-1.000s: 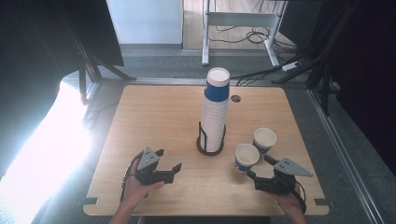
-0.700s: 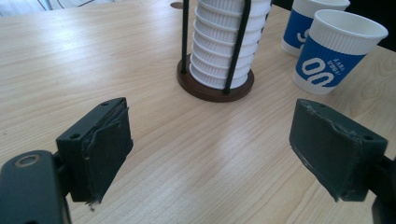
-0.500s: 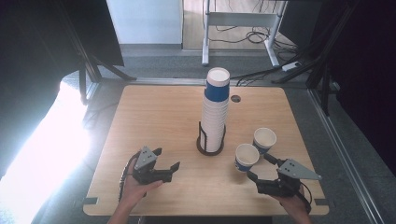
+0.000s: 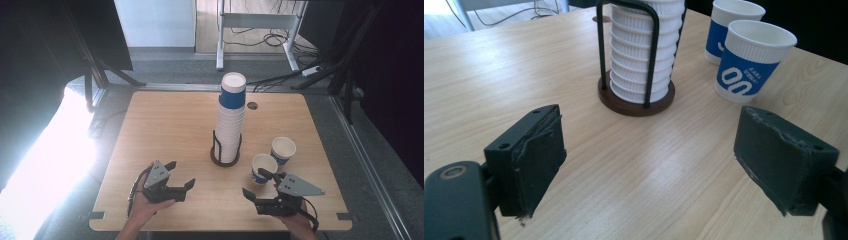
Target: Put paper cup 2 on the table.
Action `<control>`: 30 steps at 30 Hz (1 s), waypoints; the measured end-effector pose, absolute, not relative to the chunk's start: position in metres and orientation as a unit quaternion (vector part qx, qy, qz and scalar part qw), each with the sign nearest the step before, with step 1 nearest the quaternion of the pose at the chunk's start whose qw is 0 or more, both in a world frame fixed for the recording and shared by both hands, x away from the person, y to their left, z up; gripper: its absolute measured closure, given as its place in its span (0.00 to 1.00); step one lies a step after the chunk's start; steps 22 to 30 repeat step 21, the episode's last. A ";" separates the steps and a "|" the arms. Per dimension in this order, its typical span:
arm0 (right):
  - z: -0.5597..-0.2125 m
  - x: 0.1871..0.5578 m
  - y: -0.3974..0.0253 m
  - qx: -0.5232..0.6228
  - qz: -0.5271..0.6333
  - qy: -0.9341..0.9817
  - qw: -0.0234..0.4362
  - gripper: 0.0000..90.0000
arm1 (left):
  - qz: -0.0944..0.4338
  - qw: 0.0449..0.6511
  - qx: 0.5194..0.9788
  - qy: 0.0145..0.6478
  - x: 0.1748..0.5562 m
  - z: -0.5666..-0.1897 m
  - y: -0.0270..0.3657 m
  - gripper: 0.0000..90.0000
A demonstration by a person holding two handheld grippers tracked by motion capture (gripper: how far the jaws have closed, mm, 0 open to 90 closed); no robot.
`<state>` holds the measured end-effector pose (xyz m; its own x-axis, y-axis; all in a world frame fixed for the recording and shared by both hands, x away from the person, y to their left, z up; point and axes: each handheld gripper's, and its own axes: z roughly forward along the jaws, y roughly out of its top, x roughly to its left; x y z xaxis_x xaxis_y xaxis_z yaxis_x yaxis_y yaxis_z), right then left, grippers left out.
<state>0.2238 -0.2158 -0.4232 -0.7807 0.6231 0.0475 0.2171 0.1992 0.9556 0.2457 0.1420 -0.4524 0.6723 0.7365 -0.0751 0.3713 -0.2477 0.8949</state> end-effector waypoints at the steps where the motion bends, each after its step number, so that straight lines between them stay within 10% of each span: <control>1: -0.426 0.224 -0.211 0.277 0.566 0.757 0.174 0.24 | 0.182 0.495 0.770 0.360 0.245 -0.453 0.141 0.15; 30: -0.443 0.228 -0.194 0.267 0.560 0.769 0.154 0.26 | 0.171 0.485 0.781 0.355 0.245 -0.459 0.134 0.15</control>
